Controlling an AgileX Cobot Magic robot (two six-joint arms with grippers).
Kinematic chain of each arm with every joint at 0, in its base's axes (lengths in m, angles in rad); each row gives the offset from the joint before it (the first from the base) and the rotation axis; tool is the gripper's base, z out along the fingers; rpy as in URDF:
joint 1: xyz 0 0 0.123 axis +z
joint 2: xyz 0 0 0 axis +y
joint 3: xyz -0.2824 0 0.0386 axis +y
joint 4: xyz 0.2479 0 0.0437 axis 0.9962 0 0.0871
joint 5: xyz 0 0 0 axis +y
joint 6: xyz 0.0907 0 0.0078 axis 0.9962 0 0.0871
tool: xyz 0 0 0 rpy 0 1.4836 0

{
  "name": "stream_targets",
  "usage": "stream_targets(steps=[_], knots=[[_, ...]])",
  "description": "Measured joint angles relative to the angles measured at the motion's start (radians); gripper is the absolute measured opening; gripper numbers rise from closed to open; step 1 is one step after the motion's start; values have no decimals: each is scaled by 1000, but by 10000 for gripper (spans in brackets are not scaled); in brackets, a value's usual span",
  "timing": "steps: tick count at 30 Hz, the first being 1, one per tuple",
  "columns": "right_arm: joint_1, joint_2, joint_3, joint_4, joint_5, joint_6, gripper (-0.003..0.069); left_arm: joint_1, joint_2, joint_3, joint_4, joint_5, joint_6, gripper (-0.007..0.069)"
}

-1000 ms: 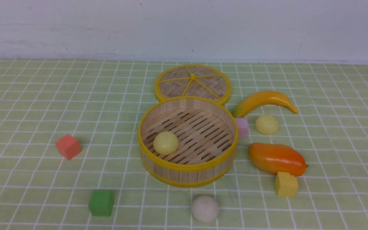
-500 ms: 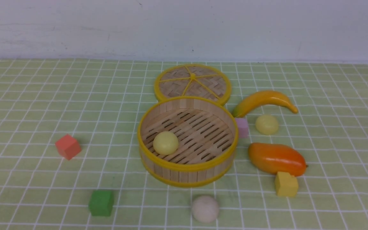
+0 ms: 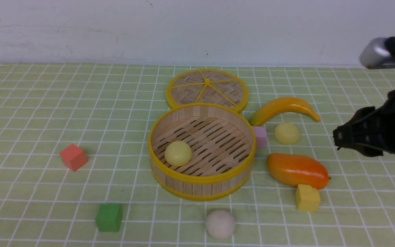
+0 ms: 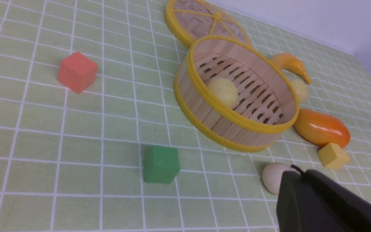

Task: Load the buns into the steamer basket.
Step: Use the right arm to grab a steamed stuffed bun

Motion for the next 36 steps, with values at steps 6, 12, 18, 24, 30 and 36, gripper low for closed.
stream_targets(steps=[6, 12, 18, 24, 30, 36], knots=[[128, 92, -12, 0, 50, -7, 240, 74, -74, 24, 37, -14, 0, -11], [265, 195, -14, 12, 27, -7, 240, 251, -125, 155, 25, -32, 0, -5], [330, 283, -37, 49, -1, -7, 240, 282, -206, 284, 22, -70, 0, -1], [355, 442, -177, 47, 88, -1, 240, 282, -227, 402, 49, -177, 0, 1], [355, 576, -243, 17, 85, 79, 240, 282, -227, 496, 72, -231, 0, 6], [355, 657, -244, -12, 18, 112, 240, 282, -227, 497, 78, -251, 0, 11]])
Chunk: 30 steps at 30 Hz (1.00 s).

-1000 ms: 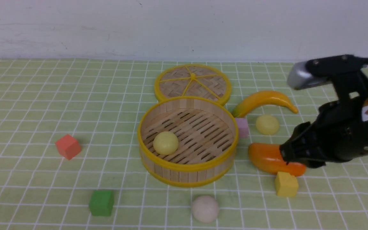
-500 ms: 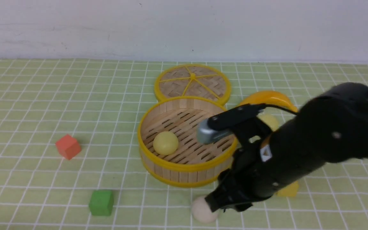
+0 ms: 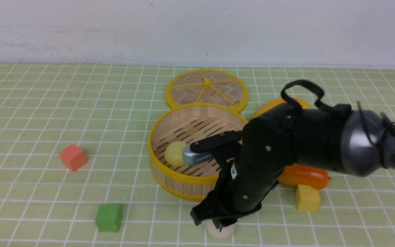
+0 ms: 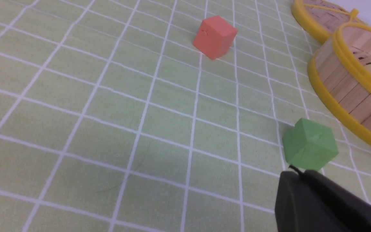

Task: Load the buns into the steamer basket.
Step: Use the right arm to grab a steamed stuffed bun

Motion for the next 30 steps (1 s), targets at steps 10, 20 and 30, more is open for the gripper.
stream_targets(steps=[10, 20, 30], knots=[[0, 39, 0, -33, -48, 2, 240, 0, 0, 0, 1, 0, 0, 14], [0, 48, -5, -37, -48, 4, 123, 0, 0, 0, -2, 0, 0, 23], [0, 5, -9, -37, 9, 4, 2, 0, 0, 0, -2, 0, 0, 31]])
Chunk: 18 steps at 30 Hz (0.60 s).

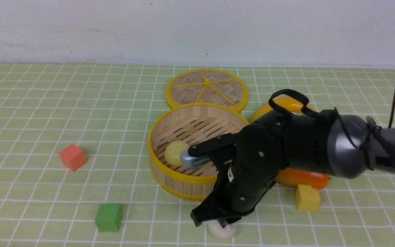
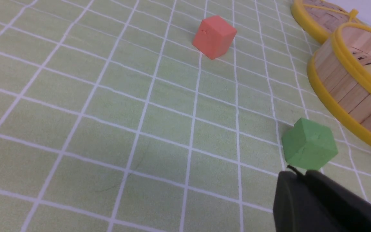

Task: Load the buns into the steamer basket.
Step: Use the right arm to grab a steamed stuffed bun, then use the right arm to put the steamed stuffed bun into the steamer

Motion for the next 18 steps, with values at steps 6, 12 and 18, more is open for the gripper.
stream_targets(steps=[6, 12, 18], knots=[[0, -88, -55, -8, 54, 0, 2, 0, 0, 0, 0, 0, 0, 36], [-2, -94, -200, -170, -6, 0, 2, 0, 0, 0, 0, 0, 0, 39], [-33, 25, -222, -234, -125, 75, 2, 0, 0, 0, 0, 0, 0, 46]])
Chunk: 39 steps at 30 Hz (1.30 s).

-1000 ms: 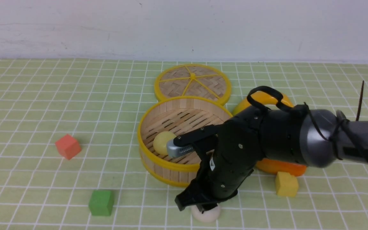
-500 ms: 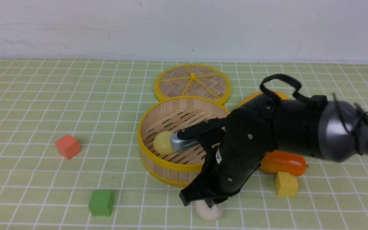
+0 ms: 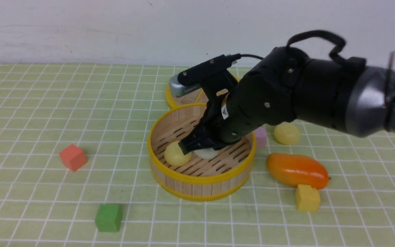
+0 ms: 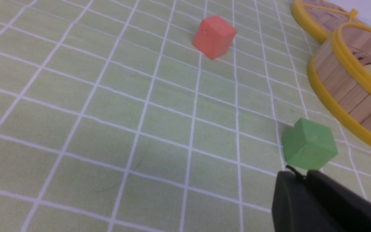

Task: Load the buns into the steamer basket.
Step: Use the right arm to put the steamed stuffed bun into the steamer, then use the right arm to grab a steamed stuffed bun

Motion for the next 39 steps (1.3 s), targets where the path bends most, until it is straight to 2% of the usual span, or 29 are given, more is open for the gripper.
stream_targets(steps=[4, 8, 11, 15, 16, 21, 26, 31, 33, 39], knots=[[-17, 59, 0, -5, -17, 50, 13, 0, 0, 0, 0, 0, 0, 47], [-27, 102, 0, -58, -21, 120, 72, 0, 0, 0, 0, 0, 0, 47], [-27, 107, 0, -98, -28, 174, 176, 0, 0, 0, 0, 0, 0, 52], [-27, 107, 0, -108, -32, 185, 283, 0, 0, 0, 0, 0, 0, 57], [-27, 102, 0, -107, -32, 190, 340, 0, 0, 0, 0, 0, 0, 57], [-27, 36, 0, -94, -11, 211, 459, 0, 0, 0, 0, 0, 0, 59], [-83, -41, -14, -106, 33, 214, 484, 0, 0, 0, 0, 0, 0, 66], [-245, -50, -50, -97, 101, 213, 482, 0, 0, 0, 0, 0, 0, 71], [-330, -47, -54, -59, 94, 210, 472, 0, 0, 0, 0, 0, 0, 74], [-451, 6, -57, 49, 39, 151, 442, 0, 0, 0, 0, 0, 0, 78]])
